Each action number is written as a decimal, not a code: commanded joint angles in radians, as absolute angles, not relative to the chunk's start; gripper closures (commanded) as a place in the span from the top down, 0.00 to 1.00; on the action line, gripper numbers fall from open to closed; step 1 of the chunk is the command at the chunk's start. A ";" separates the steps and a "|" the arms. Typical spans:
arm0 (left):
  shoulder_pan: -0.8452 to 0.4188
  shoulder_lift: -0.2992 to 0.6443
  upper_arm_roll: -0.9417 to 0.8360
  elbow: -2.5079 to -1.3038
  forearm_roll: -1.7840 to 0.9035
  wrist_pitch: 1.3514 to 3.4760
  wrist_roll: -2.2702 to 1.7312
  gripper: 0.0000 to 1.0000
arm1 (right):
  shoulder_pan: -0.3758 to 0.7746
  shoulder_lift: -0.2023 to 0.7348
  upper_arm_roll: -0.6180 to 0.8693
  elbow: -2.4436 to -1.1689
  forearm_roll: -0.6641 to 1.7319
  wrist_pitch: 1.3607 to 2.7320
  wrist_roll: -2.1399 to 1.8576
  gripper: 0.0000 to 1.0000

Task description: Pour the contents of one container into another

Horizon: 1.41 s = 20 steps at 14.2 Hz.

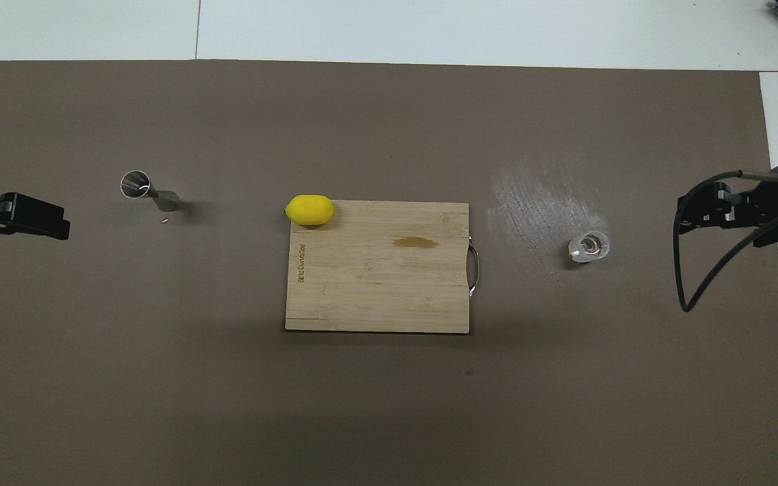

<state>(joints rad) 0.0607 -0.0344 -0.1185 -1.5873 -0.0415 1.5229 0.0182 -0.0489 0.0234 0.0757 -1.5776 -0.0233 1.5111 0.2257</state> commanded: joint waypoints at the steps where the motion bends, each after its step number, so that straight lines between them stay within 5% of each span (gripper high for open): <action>1: 0.127 -0.093 -0.109 -1.707 -0.121 1.580 0.014 1.00 | -0.060 0.015 0.083 -1.575 -0.009 1.494 0.241 1.00; 12: 0.330 -0.043 -0.109 -1.922 -0.536 1.745 -0.777 1.00 | -0.060 0.015 0.083 -1.575 -0.009 1.489 0.241 1.00; 20: 0.376 -0.064 -0.113 -2.210 -1.121 2.152 -1.161 1.00 | -0.060 0.015 0.083 -1.575 -0.009 1.489 0.241 1.00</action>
<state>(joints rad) 0.3637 -0.0267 -0.0991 -2.1202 -1.0001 2.0607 -1.0942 -0.0489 0.0234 0.0757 -1.5776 -0.0233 1.5090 0.2257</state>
